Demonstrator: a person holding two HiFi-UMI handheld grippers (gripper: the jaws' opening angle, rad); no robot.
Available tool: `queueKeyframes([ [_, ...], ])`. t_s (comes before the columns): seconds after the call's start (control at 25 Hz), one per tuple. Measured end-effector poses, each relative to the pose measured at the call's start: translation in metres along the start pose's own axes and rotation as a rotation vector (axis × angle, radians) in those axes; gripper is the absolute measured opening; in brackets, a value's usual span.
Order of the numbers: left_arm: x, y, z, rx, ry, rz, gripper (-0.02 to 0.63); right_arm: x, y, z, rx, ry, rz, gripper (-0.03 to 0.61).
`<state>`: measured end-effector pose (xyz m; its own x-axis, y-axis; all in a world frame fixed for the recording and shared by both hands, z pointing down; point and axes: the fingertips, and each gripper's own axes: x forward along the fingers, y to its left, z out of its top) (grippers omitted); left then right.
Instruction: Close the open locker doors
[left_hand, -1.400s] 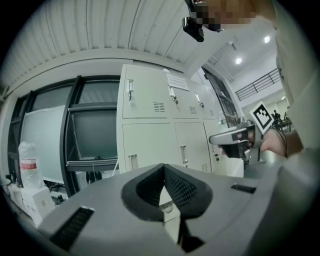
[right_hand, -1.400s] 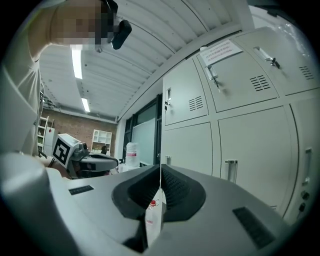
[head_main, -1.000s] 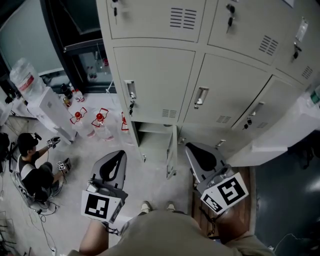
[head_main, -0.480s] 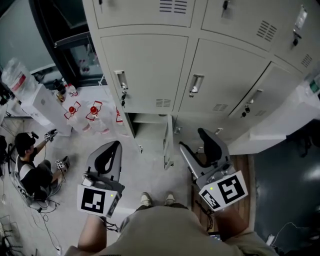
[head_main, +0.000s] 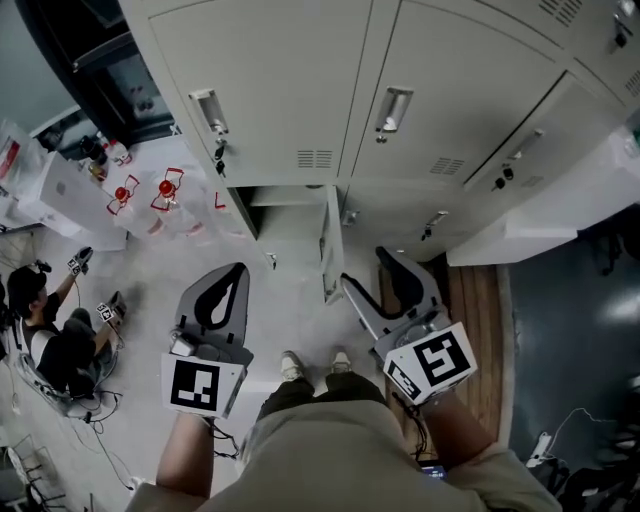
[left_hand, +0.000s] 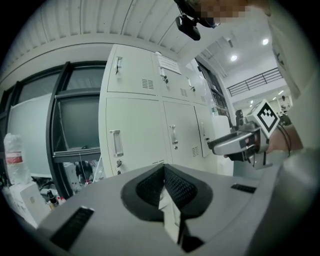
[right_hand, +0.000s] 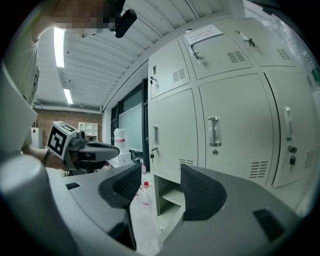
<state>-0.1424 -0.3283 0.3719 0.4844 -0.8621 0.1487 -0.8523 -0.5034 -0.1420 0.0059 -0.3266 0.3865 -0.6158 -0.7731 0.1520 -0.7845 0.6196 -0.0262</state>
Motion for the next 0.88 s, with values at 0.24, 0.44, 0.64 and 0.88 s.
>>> queueKeyframes([
  [0.24,0.010,-0.009,-0.058,0.011,0.009,-0.018,0.006,0.015,-0.001,-0.067,0.030,0.023,-0.004,0.247],
  [0.44,0.025,-0.019,-0.112,-0.007,0.019,-0.031,0.006,0.027,-0.004,-0.120,0.037,0.044,-0.003,0.244],
  [0.64,0.038,-0.028,-0.166,-0.041,0.047,-0.035,0.006,0.037,-0.008,-0.172,0.048,0.078,-0.002,0.242],
  [0.88,0.046,-0.036,-0.201,-0.045,0.060,-0.060,0.006,0.047,-0.008,-0.209,0.070,0.101,-0.003,0.236],
])
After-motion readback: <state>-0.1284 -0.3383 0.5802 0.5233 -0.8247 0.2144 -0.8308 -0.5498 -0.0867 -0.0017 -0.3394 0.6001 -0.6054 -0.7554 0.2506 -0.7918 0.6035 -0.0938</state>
